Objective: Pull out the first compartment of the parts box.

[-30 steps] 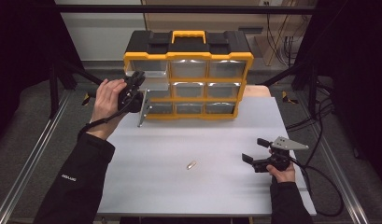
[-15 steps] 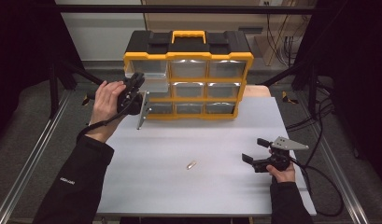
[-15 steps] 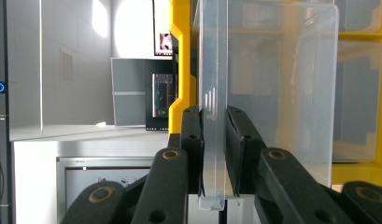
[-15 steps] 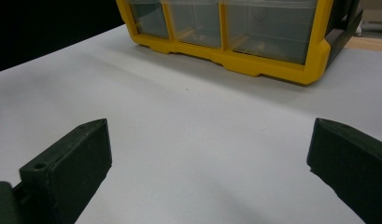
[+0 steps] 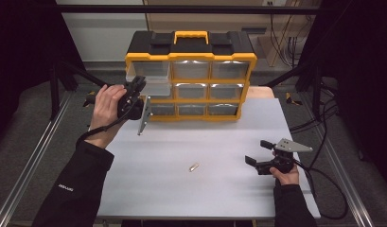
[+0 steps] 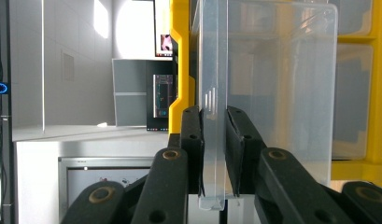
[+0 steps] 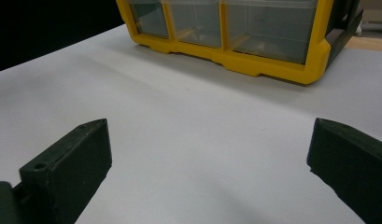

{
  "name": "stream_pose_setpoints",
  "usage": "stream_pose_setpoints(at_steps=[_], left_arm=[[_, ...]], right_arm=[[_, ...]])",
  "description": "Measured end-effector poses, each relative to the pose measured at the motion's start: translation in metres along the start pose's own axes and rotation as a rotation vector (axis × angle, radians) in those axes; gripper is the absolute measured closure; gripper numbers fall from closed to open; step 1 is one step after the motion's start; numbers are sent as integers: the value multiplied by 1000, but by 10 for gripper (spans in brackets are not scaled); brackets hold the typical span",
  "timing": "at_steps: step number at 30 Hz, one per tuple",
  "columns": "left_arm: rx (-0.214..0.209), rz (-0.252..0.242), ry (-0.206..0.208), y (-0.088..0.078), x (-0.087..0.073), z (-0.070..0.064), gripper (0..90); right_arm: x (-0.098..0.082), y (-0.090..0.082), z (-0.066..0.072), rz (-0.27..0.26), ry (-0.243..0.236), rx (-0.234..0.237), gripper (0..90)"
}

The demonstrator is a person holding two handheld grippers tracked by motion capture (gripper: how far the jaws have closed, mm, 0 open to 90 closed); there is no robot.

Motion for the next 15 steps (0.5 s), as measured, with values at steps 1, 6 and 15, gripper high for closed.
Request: stream_pose_setpoints(at_steps=[1, 6, 15], left_arm=[[0, 0, 0, -1, 0, 0, 780], [0, 0, -1, -2, 1, 0, 780], [-1, 4, 6, -8, 2, -1, 780]], right_arm=[[0, 0, 0, 1, 0, 0, 7], [0, 0, 0, 0, 3, 1, 7], [0, 0, 0, 0, 2, 0, 6]])
Point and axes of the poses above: each handheld gripper's, and its own axes: y roughly forward along the jaws, x roughly out of its top, z roughly to its left, the point moved 10 cm from there along y, roughly forward along the jaws, and after that the axes turned 7 degrees about -y, right-handed, at the moved point
